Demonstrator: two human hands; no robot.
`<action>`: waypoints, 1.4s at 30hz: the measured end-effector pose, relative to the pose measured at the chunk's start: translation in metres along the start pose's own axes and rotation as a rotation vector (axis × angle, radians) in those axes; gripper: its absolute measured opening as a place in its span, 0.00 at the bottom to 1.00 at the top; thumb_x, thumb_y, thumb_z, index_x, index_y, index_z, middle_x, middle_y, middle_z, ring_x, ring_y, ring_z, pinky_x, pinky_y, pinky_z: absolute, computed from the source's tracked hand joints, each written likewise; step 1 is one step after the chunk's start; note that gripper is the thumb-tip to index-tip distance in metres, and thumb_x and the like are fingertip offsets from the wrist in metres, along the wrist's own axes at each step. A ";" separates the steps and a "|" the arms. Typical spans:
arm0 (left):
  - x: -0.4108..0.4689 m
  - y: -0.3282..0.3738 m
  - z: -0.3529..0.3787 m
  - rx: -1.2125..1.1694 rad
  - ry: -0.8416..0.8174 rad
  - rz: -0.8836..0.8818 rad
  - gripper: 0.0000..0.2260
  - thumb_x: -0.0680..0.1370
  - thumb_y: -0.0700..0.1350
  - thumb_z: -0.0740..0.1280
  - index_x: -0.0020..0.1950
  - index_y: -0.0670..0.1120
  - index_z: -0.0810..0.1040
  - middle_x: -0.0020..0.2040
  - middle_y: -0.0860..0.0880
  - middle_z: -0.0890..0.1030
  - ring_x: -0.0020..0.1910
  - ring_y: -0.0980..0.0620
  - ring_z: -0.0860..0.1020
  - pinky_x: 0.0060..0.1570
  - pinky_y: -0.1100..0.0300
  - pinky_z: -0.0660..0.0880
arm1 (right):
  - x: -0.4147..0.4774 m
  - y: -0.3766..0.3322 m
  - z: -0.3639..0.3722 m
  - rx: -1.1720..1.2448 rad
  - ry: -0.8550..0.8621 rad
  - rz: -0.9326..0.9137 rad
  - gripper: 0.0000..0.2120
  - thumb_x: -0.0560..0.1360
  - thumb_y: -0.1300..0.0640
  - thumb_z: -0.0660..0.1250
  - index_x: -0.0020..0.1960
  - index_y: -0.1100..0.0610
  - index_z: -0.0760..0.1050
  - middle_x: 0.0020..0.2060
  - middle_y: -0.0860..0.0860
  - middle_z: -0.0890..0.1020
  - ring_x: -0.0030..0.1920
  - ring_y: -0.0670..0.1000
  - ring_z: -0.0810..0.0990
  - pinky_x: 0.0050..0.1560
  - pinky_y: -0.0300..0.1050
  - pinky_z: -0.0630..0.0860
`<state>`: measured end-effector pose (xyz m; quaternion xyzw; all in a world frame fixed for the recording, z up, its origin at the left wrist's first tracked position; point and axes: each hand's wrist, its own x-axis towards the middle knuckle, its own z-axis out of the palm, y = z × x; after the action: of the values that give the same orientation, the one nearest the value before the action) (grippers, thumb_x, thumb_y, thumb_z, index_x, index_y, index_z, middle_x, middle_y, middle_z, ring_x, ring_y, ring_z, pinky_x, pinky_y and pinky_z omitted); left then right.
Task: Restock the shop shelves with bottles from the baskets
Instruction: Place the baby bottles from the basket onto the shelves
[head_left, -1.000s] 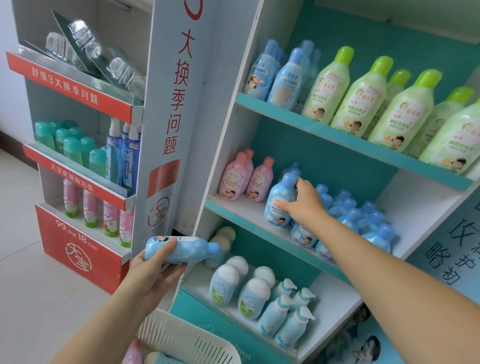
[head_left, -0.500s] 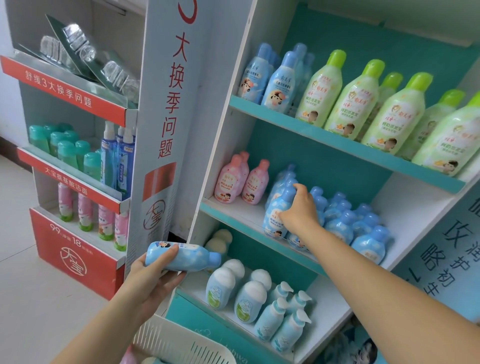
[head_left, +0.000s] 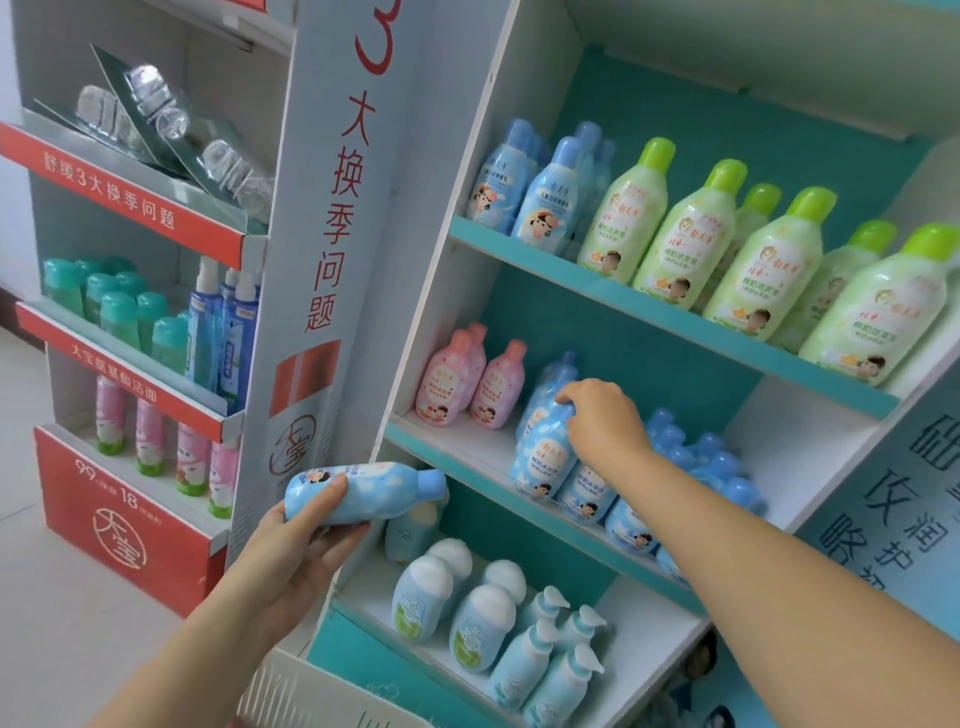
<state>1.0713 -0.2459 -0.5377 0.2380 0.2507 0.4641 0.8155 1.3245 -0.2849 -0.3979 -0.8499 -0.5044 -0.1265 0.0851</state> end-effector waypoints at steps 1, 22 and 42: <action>0.000 0.000 0.002 -0.011 -0.009 0.011 0.10 0.75 0.43 0.65 0.54 0.40 0.76 0.49 0.43 0.84 0.46 0.50 0.83 0.42 0.59 0.81 | 0.000 0.001 0.000 -0.017 -0.007 -0.003 0.21 0.75 0.65 0.58 0.65 0.50 0.73 0.61 0.53 0.76 0.59 0.60 0.74 0.55 0.51 0.75; 0.028 -0.004 0.014 0.079 -0.022 0.090 0.20 0.71 0.55 0.65 0.61 0.49 0.75 0.54 0.46 0.78 0.53 0.50 0.77 0.53 0.55 0.77 | 0.027 0.018 -0.008 0.279 0.009 -0.057 0.11 0.77 0.53 0.64 0.56 0.55 0.79 0.56 0.52 0.81 0.56 0.52 0.78 0.56 0.42 0.72; -0.007 -0.076 0.114 0.520 -0.170 0.270 0.30 0.59 0.49 0.79 0.57 0.48 0.73 0.53 0.46 0.80 0.45 0.55 0.79 0.44 0.64 0.77 | -0.087 0.051 -0.024 1.217 -0.265 0.099 0.18 0.75 0.57 0.68 0.62 0.48 0.67 0.50 0.50 0.78 0.38 0.52 0.81 0.42 0.43 0.81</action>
<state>1.1885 -0.3042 -0.4967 0.5081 0.2580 0.4671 0.6761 1.3262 -0.3881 -0.4025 -0.6801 -0.4523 0.2942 0.4964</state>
